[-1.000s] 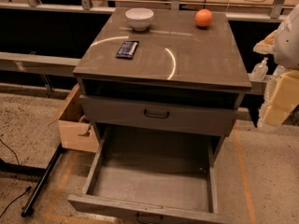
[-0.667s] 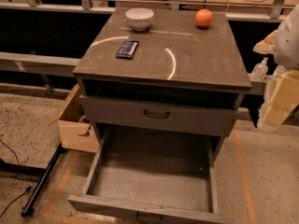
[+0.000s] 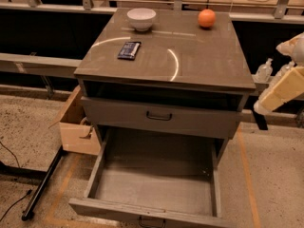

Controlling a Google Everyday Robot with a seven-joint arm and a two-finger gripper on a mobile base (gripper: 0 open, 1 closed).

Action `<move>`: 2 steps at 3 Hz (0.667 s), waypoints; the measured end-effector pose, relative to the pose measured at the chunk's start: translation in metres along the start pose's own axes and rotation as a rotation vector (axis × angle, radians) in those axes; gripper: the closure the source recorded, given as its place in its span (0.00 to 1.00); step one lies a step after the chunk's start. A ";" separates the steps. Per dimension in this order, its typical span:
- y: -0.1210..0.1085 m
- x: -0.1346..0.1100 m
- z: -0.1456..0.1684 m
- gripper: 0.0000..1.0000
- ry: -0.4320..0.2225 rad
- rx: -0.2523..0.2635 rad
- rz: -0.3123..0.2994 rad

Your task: Place orange into middle drawer

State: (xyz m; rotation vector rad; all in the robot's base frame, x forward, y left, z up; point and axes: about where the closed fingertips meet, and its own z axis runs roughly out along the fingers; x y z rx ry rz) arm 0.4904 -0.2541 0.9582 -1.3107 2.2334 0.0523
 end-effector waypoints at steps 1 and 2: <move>-0.049 0.016 0.033 0.00 -0.191 0.044 0.189; -0.096 0.018 0.070 0.00 -0.298 0.125 0.271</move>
Offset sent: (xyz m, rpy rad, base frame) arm 0.2090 -0.0988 -0.0306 0.4086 -0.5376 -0.4260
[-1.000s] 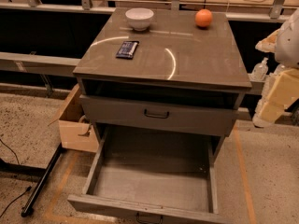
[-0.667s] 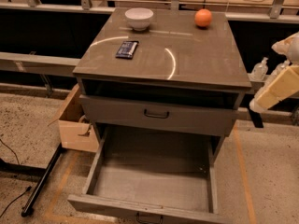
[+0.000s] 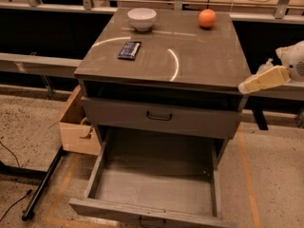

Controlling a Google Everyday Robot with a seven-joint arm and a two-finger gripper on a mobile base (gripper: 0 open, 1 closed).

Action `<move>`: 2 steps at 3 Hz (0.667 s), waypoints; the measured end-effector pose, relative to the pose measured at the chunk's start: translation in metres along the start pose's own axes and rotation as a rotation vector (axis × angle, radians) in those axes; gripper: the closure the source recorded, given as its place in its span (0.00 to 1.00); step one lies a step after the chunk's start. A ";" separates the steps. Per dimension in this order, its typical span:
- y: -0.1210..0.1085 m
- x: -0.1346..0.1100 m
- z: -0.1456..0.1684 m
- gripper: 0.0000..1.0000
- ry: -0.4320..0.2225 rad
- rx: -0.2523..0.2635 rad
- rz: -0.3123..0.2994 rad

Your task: Place orange into middle drawer

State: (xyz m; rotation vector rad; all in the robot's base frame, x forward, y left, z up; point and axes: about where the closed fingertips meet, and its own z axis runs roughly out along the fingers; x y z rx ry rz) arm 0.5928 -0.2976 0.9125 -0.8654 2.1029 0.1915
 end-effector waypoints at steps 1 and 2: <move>-0.016 -0.009 0.002 0.00 -0.040 0.060 0.001; -0.015 -0.009 0.005 0.00 -0.041 0.057 0.012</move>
Offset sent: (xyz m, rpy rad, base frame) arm 0.0153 -0.0060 0.0038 0.0299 -0.0430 -0.0615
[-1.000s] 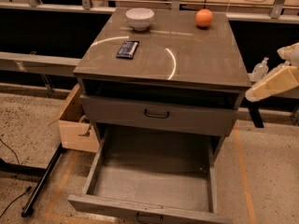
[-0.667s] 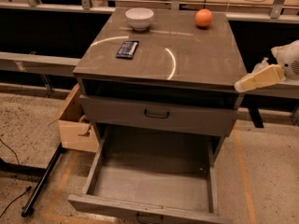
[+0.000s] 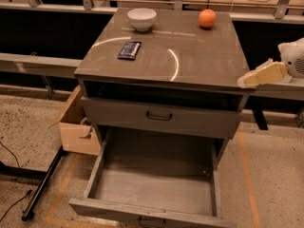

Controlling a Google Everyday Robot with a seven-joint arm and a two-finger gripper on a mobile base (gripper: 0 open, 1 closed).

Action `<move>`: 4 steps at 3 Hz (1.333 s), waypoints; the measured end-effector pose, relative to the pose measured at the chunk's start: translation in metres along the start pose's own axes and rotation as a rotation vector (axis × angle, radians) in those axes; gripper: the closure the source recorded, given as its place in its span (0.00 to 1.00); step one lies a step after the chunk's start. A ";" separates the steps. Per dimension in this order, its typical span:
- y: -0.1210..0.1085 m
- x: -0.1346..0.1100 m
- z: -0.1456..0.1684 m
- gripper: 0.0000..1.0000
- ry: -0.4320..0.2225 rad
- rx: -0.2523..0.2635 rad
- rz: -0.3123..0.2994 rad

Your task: Place orange into middle drawer

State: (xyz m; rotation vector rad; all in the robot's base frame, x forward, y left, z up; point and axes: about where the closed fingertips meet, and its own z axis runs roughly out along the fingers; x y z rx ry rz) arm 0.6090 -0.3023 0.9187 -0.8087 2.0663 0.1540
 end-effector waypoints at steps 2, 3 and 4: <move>-0.061 -0.011 0.054 0.00 -0.198 0.122 0.076; -0.104 -0.021 0.080 0.00 -0.312 0.222 0.119; -0.139 -0.022 0.109 0.00 -0.358 0.286 0.157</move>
Offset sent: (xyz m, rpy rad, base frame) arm 0.1425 -0.0598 -0.0028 0.2116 -0.4007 -0.2446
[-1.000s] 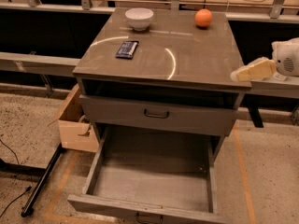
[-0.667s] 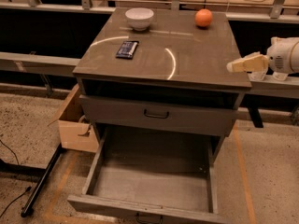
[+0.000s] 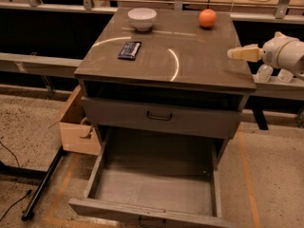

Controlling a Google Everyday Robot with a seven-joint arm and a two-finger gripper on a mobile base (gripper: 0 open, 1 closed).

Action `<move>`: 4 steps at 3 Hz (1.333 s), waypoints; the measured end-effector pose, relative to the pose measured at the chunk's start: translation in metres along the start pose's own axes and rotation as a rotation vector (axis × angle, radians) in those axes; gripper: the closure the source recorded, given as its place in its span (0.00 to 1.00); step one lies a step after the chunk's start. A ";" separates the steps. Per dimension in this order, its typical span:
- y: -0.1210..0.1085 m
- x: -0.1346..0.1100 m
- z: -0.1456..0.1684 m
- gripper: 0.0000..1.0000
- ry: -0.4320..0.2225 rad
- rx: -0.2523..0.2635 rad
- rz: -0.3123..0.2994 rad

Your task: Place orange into middle drawer

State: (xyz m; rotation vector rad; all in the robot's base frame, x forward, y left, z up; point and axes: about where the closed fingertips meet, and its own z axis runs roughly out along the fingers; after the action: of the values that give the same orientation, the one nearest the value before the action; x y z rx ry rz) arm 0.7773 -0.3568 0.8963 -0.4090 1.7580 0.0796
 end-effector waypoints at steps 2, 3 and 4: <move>-0.012 -0.031 0.096 0.00 -0.095 0.004 0.092; -0.014 -0.037 0.096 0.00 -0.103 0.008 0.090; -0.015 -0.038 0.103 0.00 -0.111 0.031 0.093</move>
Offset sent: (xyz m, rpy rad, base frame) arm 0.1174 0.0126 0.0191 0.1287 -0.1183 -0.0291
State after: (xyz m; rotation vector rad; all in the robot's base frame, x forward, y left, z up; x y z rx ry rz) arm 0.8846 -0.3337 0.9111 -0.2952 1.6664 0.1389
